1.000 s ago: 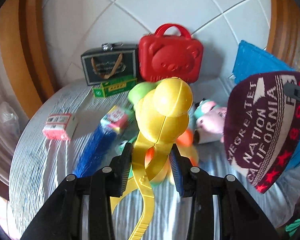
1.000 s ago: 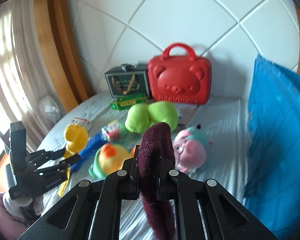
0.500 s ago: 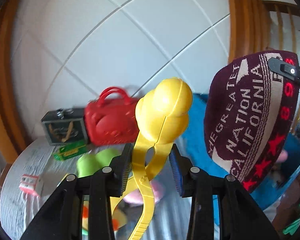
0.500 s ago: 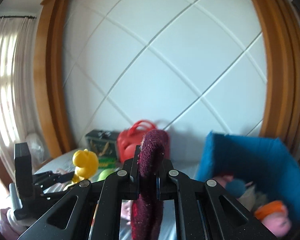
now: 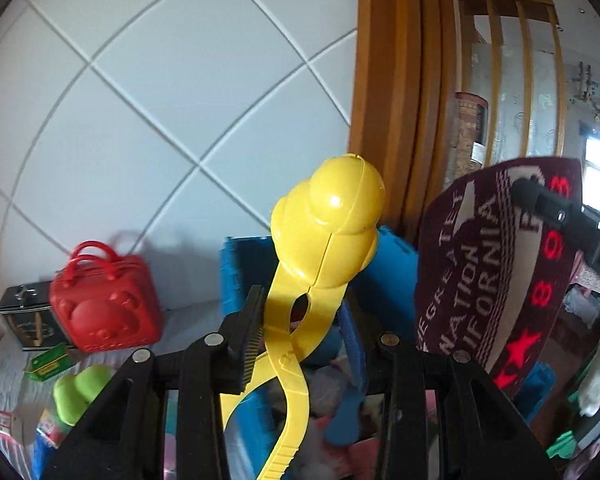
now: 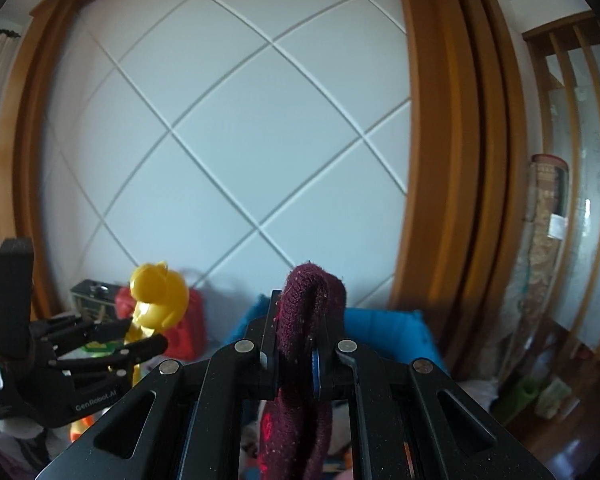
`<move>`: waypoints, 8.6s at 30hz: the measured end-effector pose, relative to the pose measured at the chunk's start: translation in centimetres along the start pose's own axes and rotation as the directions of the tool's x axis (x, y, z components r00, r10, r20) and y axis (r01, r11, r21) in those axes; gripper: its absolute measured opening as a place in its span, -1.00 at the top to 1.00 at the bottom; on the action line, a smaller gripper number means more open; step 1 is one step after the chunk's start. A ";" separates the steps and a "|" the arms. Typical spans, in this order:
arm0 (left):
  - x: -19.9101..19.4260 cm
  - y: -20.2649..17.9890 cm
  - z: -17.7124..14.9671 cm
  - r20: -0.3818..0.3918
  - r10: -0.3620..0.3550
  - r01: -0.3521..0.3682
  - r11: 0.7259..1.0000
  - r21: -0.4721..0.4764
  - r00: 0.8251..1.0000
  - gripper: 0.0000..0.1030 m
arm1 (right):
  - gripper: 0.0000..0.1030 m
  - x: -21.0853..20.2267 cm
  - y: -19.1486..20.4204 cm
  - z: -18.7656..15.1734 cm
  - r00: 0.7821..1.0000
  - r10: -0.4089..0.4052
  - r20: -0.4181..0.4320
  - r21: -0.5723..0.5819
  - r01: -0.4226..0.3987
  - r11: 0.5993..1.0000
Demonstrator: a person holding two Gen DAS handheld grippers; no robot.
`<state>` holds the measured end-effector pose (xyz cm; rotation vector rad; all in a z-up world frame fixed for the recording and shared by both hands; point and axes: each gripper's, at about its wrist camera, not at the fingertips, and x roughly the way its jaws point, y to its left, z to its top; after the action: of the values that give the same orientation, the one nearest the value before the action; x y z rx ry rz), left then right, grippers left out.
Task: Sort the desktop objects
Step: 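Carry the yellow tongs and maroon hat with both tools over the blue crate, then open both tools to drop the tongs and hat into the crate, then move both tools back over the toys on the bed, then grasp the yellow duck plush's body with the left tool while the right tool grips its orange foot, then lift the duck plush with both tools and carry it over the crate, then open both tools to drop the duck plush into the crate, then move both tools back to the green frog plush on the bed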
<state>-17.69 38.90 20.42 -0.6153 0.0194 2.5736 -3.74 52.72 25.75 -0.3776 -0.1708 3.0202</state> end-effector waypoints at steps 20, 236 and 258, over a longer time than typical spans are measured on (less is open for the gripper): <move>15.6 -6.5 -4.7 -0.293 0.111 -0.075 0.988 0.134 0.949 0.29 | 0.80 13.3 -7.1 -7.1 0.979 -0.054 -0.198 0.079 0.071 0.994; -5.0 0.6 -14.8 -0.014 0.036 -0.033 0.988 0.149 0.999 -0.93 | -1.00 -3.6 4.5 -14.0 0.977 -0.113 -0.181 0.261 0.158 0.952; -12.0 29.1 -23.2 -0.175 0.407 -0.435 0.883 -0.175 0.897 -0.93 | -1.00 4.8 27.9 -13.1 0.932 0.243 -0.269 0.124 -0.217 0.968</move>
<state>-12.09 4.86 1.90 -0.9540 -0.0853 2.9753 -7.30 26.97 8.59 -0.8710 0.0390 3.1359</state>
